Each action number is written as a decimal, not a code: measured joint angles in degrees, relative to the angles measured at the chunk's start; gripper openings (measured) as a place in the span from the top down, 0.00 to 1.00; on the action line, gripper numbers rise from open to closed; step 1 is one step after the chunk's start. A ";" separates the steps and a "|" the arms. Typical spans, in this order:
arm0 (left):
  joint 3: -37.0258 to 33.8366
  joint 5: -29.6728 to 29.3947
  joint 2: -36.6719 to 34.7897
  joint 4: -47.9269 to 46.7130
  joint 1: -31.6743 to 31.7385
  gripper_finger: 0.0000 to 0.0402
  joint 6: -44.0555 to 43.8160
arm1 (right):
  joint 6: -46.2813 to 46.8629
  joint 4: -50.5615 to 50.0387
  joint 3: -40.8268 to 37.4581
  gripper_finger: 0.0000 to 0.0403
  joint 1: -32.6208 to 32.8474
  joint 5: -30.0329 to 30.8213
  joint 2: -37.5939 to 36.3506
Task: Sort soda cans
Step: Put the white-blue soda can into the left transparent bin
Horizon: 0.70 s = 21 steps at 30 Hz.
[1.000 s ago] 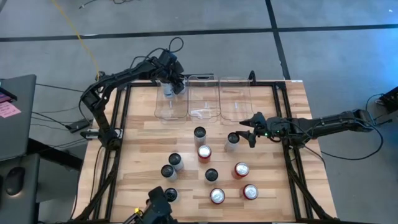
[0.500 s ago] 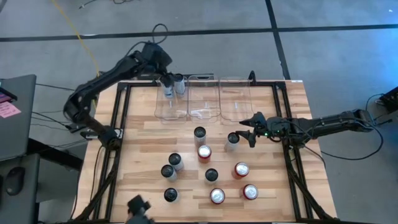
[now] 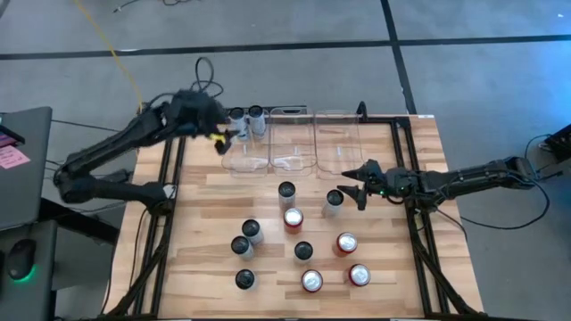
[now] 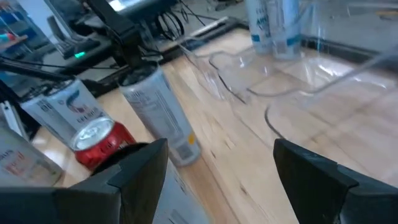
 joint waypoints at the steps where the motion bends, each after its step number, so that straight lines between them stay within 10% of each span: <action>1: -1.91 -0.78 -1.88 0.83 -1.67 0.24 -0.83 | -0.11 0.63 0.00 0.22 0.00 -0.17 -0.01; 10: -17.56 -2.79 -14.85 10.28 -13.81 0.24 -6.47 | 0.22 5.02 0.00 0.22 0.78 -0.33 0.01; 21: -25.18 -2.19 -12.02 10.85 -15.69 0.24 -4.97 | -3.20 17.14 0.02 0.22 2.93 -0.36 7.74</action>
